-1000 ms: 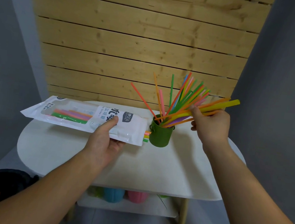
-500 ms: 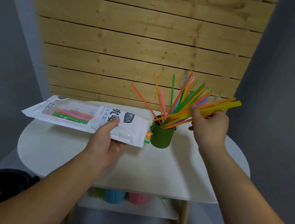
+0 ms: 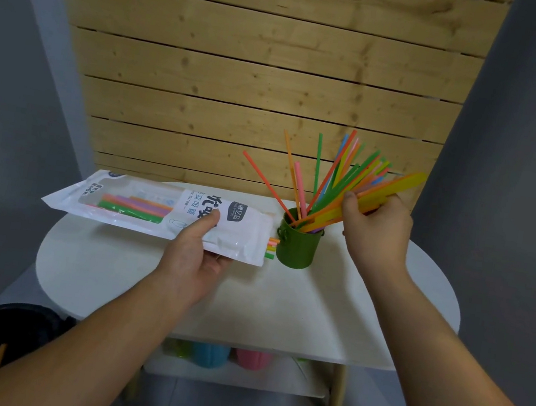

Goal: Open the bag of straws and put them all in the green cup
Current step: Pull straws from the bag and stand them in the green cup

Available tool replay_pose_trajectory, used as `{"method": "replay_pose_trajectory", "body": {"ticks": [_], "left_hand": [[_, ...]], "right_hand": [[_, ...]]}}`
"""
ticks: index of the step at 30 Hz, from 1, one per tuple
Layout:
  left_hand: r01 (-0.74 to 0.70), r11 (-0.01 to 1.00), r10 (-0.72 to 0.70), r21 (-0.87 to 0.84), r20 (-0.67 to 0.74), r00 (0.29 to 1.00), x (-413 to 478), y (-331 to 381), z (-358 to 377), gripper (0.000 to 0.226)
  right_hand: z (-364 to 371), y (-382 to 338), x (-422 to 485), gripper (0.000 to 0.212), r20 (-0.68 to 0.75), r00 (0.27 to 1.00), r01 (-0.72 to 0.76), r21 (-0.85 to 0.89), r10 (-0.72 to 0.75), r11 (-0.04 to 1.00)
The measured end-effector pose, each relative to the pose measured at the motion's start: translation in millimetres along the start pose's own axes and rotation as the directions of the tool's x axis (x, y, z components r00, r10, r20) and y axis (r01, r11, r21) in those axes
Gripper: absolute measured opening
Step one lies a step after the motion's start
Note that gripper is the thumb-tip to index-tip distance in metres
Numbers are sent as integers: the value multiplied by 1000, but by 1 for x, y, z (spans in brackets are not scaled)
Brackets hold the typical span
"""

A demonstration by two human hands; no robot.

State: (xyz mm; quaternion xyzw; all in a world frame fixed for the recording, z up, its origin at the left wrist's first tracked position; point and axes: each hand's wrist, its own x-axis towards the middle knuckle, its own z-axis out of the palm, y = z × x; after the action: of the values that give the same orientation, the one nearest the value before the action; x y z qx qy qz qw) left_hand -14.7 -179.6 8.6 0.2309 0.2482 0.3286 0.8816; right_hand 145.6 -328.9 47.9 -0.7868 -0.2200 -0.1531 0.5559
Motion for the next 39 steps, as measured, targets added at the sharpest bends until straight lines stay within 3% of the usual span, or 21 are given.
{"method": "replay_pose_trajectory", "body": {"ticks": [6,11,27,31,39], "left_hand": [[-8,1000,8,8,1,1000,0,0,-2,29],[-18,1000,18,13,4,1000,2,3,-4,32],[-29,999,28,19,28,999,5,5,-7,33],[-32,999,31,23,25,999,5,4,-8,35],[-35,999,34,29,24,999,6,6,-9,35]], "right_hand": [[17,5,1,17,53,998,-31,49,28,998],[28,6,-1,15,53,998,15,-16,-14,1000],[36,15,-2,26,-8,1000,-7,40,7,999],[38,18,-3,25,46,998,48,-31,-47,998],[43,22,9,12,193,979,-67,-13,69,998]]}}
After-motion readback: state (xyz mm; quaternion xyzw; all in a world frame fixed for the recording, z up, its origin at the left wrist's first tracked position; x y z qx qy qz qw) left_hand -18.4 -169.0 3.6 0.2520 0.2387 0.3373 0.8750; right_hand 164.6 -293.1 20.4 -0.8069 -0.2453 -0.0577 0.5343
